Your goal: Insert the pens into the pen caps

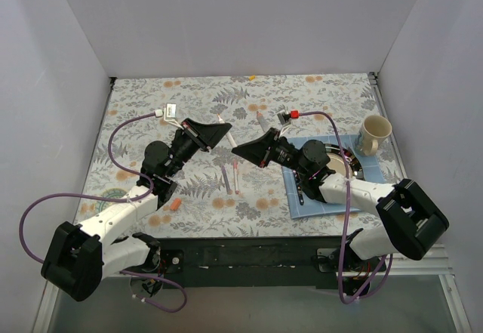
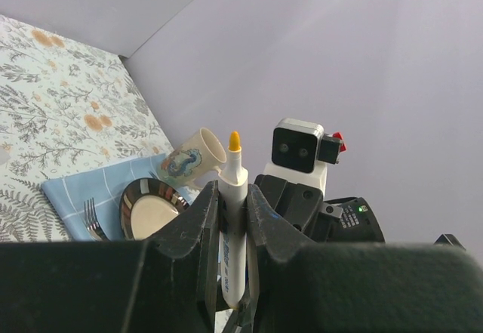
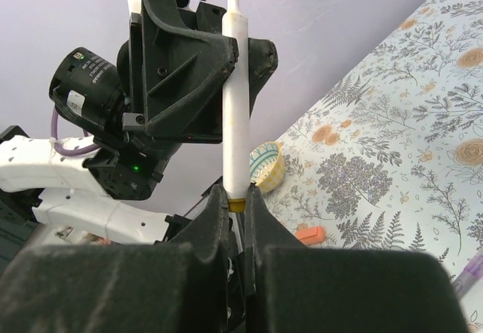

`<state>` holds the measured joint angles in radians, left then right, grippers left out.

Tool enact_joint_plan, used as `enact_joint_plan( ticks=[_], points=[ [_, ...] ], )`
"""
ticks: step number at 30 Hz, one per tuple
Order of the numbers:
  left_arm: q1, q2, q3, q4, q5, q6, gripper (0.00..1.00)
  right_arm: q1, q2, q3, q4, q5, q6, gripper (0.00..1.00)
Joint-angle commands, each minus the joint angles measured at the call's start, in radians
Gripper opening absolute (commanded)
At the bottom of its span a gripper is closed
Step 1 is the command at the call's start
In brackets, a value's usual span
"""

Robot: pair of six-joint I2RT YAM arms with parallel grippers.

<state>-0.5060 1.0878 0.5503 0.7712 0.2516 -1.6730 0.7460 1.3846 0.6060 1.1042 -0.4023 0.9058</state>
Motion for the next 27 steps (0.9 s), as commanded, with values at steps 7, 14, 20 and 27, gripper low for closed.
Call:
enact_joint_plan(
  ticks=[7,14,20,27],
  points=[
    [-0.002,-0.057,0.008,-0.067,-0.051,0.062,0.52,-0.014,-0.051,0.101,-0.170,0.045,-0.217,0.01],
    [-0.002,-0.135,0.092,-0.336,-0.126,0.163,0.91,-0.157,0.028,0.362,-0.690,0.071,-0.500,0.01],
    [0.000,-0.258,0.157,-0.597,-0.236,0.297,0.98,-0.252,0.331,0.777,-1.102,0.157,-0.812,0.01],
    [0.000,-0.409,0.152,-0.759,-0.354,0.432,0.98,-0.273,0.668,1.173,-1.271,0.452,-1.088,0.01]
  ],
)
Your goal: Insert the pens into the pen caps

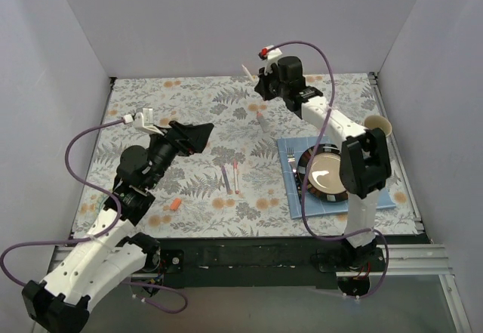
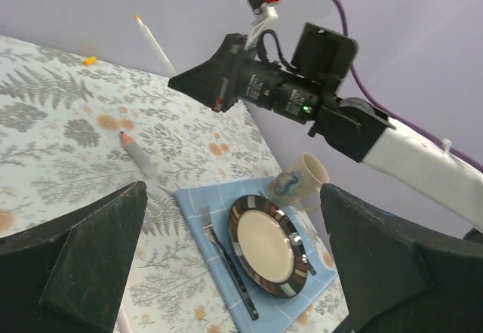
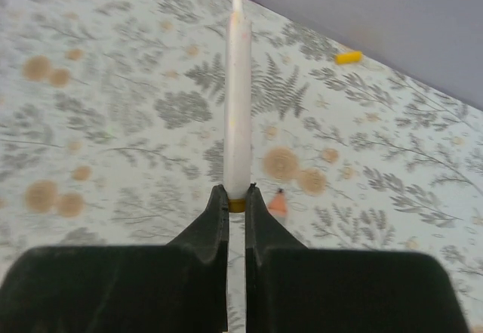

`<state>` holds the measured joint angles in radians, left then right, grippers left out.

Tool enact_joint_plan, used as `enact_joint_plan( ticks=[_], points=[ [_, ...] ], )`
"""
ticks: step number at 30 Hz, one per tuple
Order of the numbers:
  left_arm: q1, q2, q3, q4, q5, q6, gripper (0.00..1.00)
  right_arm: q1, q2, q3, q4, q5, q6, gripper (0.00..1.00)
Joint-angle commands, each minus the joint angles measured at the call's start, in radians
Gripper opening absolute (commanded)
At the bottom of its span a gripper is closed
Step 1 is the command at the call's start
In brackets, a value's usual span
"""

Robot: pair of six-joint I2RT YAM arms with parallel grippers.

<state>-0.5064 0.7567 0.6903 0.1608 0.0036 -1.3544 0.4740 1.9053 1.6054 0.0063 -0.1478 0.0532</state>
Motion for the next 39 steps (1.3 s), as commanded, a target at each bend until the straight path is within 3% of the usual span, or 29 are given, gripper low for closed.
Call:
enact_joint_plan(
  ticks=[1,8,14,19,25,39],
  points=[
    [0.000,-0.094,-0.003,-0.155,-0.119,0.139,0.98,-0.003,0.182,0.250,-0.175,0.258,-0.263,0.01],
    [0.000,-0.143,-0.064,-0.155,-0.162,0.181,0.98,-0.023,0.457,0.464,-0.091,0.450,-0.441,0.01],
    [0.000,-0.126,-0.058,-0.156,-0.146,0.196,0.98,-0.038,0.573,0.516,0.053,0.450,-0.585,0.01],
    [0.000,-0.126,-0.061,-0.155,-0.142,0.196,0.98,-0.057,0.696,0.659,0.067,0.389,-0.639,0.01],
    [0.000,-0.134,-0.060,-0.155,-0.152,0.204,0.98,-0.071,0.777,0.709,0.115,0.315,-0.704,0.01],
    [0.002,-0.140,-0.060,-0.156,-0.129,0.198,0.98,-0.072,0.830,0.720,0.158,0.363,-0.963,0.01]
  ],
)
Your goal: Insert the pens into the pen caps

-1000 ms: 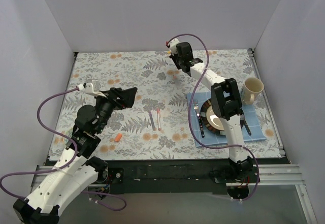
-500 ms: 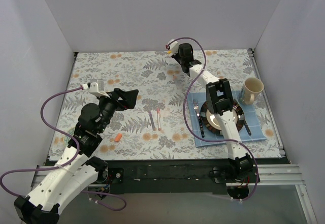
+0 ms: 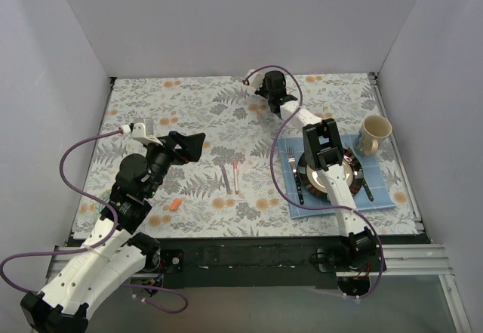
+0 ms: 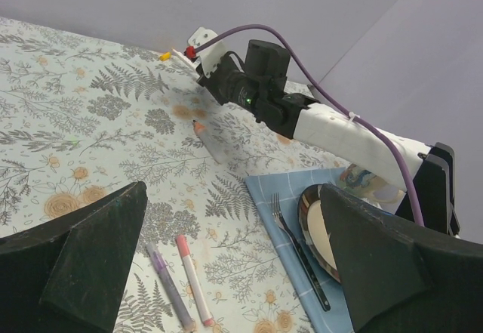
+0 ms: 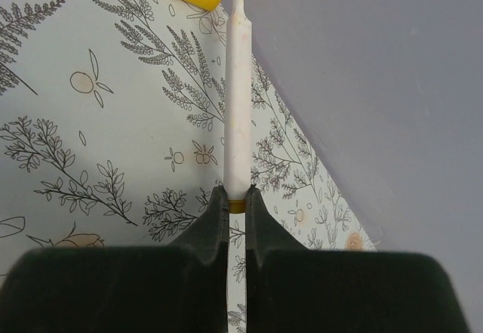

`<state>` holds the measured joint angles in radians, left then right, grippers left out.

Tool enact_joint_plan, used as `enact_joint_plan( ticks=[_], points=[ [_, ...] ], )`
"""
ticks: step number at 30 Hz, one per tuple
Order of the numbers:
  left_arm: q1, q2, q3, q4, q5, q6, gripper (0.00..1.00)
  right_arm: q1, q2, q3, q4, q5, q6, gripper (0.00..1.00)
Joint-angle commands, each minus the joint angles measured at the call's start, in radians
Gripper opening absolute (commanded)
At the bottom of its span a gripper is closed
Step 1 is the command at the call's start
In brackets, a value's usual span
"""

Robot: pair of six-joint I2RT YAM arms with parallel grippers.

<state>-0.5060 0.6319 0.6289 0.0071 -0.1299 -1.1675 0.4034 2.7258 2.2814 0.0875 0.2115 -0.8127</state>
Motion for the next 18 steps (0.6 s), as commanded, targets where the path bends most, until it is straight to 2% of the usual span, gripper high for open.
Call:
enact_joint_plan(
  ticks=[1,12,18],
  points=[
    [0.000,-0.018,-0.001,-0.002,0.006,0.011,0.98,-0.002,0.015,0.046,0.074,0.002,-0.105,0.01],
    [0.000,-0.028,-0.005,-0.001,0.003,0.009,0.98,-0.008,0.044,0.063,0.083,0.048,-0.163,0.01],
    [0.000,-0.023,-0.008,0.001,0.003,0.008,0.98,-0.011,0.042,0.046,0.078,0.005,-0.236,0.01]
  ],
)
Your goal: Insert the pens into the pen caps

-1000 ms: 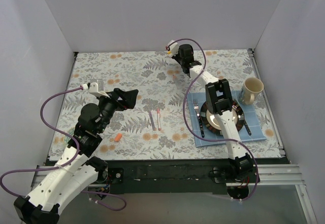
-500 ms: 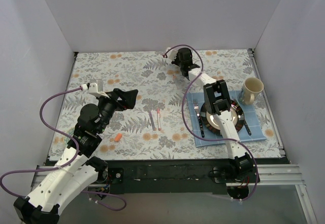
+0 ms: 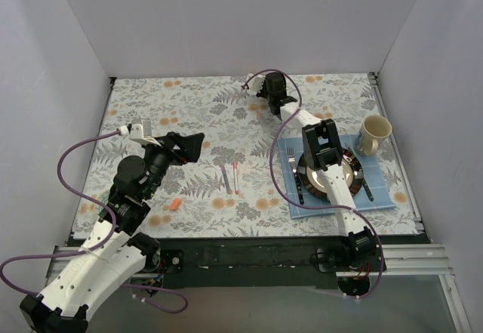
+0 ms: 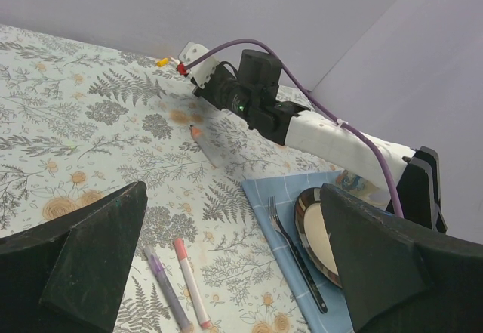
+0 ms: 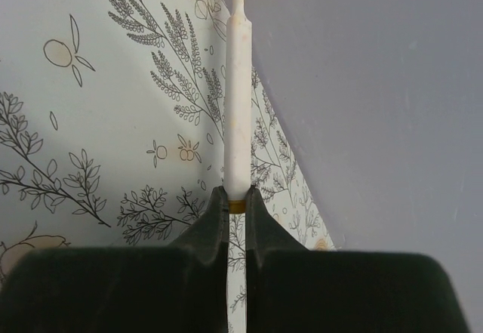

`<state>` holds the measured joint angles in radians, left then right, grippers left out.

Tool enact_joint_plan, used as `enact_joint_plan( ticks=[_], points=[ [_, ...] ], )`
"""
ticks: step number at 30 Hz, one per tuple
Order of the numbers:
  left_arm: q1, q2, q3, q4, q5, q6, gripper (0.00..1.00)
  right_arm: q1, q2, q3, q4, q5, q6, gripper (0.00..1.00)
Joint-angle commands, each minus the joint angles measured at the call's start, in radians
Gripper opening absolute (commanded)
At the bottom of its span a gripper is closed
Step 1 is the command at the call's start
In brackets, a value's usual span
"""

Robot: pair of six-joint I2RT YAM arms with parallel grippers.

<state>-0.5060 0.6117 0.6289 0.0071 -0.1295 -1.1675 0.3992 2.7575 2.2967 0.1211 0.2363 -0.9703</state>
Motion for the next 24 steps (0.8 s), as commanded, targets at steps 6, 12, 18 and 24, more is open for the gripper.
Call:
enact_joint_plan(
  ticks=[6,12,18,24],
  points=[
    [0.000,0.000,-0.006,0.005,-0.001,0.006,0.98,0.003,0.001,0.010,0.080,-0.035,-0.111,0.01],
    [0.000,-0.009,-0.006,0.005,-0.004,0.009,0.98,0.003,0.010,0.018,0.061,-0.032,-0.126,0.01],
    [0.000,-0.010,-0.006,0.002,-0.002,0.009,0.98,0.004,0.017,0.020,0.052,-0.023,-0.137,0.01],
    [0.000,-0.015,-0.008,0.001,-0.007,0.012,0.98,0.007,0.016,0.009,0.041,-0.031,-0.171,0.01]
  ],
)
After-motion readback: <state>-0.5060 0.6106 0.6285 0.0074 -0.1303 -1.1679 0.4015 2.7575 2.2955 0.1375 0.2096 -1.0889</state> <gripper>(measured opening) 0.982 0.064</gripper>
